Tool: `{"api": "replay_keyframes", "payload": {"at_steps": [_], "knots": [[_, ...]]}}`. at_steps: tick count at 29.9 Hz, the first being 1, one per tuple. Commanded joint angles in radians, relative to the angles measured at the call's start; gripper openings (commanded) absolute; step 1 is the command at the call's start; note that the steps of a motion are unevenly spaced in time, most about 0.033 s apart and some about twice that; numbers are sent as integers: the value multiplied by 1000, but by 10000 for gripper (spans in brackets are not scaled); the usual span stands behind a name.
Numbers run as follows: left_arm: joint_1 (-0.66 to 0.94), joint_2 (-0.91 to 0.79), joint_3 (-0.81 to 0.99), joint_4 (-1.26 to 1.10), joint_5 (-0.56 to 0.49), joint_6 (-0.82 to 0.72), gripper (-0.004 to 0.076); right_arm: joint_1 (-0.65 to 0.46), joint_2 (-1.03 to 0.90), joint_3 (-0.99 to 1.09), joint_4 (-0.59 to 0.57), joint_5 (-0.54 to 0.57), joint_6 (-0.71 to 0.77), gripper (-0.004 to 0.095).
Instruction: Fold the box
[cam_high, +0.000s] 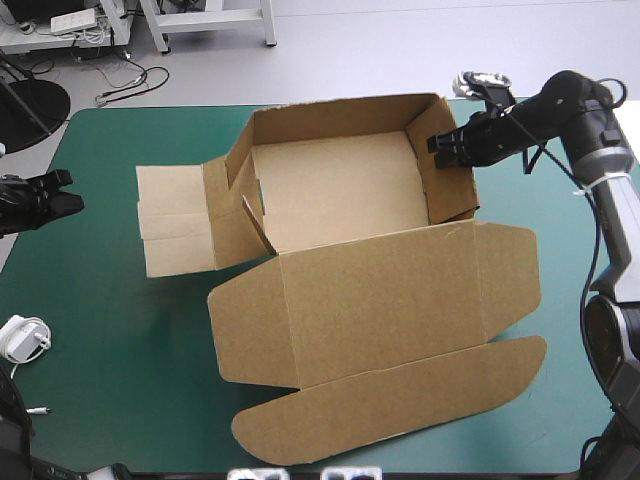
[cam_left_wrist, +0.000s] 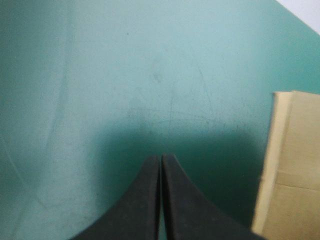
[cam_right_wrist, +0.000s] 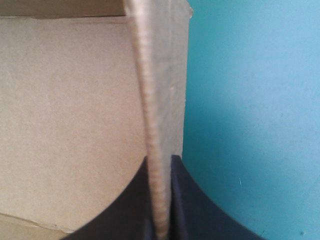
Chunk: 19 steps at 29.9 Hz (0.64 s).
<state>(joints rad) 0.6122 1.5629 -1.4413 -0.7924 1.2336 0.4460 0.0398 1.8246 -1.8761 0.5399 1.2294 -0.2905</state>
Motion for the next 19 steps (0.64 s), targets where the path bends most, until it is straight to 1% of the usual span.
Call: {"api": "replay_keyframes", "payload": {"at_steps": [1,4,9,16,19], "knots": [[13,-4,-31,-164,56,46,0,-27,-96,-88,130,22,15,-19],[-3,20,-31,-242,56,81,0,-43,-116,-149,181,22,26,-19],[-68,28,-31,-344,58,125,0,-43,-121,-252,195,22,70,-19],[-207,17,-31,-543,58,167,0,-39,-115,-265,206,20,81,-18],[-274,0,-31,-581,58,185,0,-39,-104,-265,206,20,85,-18]]}}
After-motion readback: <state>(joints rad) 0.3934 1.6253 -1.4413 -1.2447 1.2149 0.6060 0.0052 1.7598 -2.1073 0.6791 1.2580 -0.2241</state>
